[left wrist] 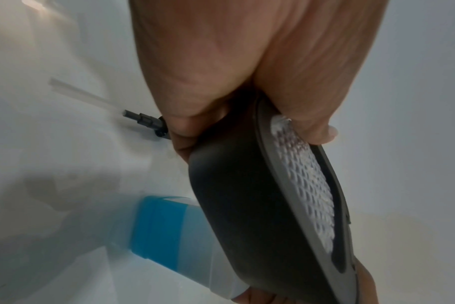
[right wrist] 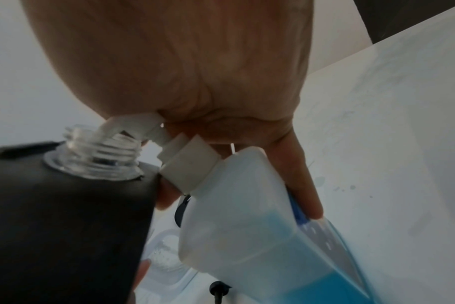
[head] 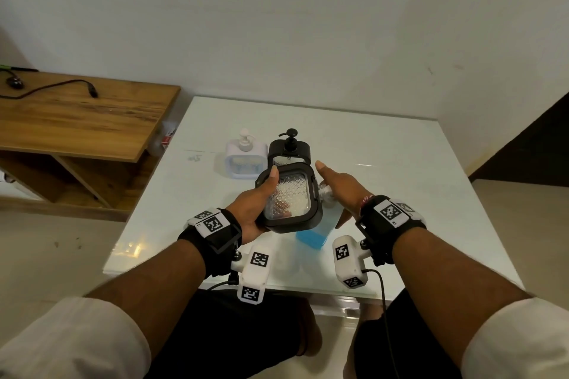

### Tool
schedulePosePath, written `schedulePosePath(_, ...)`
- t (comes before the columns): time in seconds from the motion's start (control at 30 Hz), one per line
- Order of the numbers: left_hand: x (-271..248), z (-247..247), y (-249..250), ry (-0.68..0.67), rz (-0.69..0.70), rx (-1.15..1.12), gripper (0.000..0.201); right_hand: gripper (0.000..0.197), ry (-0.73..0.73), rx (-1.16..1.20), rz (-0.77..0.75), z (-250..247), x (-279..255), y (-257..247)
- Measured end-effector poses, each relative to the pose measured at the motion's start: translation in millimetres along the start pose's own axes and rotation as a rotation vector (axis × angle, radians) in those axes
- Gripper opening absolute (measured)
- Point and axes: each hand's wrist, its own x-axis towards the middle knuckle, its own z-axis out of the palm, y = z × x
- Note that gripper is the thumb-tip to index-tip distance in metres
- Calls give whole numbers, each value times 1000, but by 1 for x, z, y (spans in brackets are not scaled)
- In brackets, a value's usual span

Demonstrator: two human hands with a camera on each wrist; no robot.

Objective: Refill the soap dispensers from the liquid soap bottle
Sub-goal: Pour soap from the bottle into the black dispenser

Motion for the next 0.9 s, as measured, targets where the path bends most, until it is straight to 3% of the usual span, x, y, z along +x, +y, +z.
schedulePosePath(0.17, -1, 1, 1, -18, 2, -13, 46, 52, 39, -55, -59, 2, 2, 2)
schedulePosePath(0.33, -4, 3, 3, -20, -2, -4, 53, 67, 48, -62, -34, 0, 8, 4)
schedulePosePath(0.47, -3, 2, 2, -29, 2, -13, 54, 48, -33, 8, -21, -5, -6, -3)
schedulePosePath(0.57, 0, 1, 2, -33, 0, -10, 48, 29, -2, 3, -38, -2, -3, -3)
schedulePosePath(0.67, 1, 1, 1, -39, -1, -18, 43, 37, 37, -20, -50, -1, 1, 0)
schedulePosePath(0.8, 2, -1, 0, -22, 0, -8, 49, 67, 10, -21, -9, -2, 2, 2)
schedulePosePath(0.9, 4, -1, 0, -16, 4, -10, 48, 66, -41, 96, 50, -3, -5, 1)
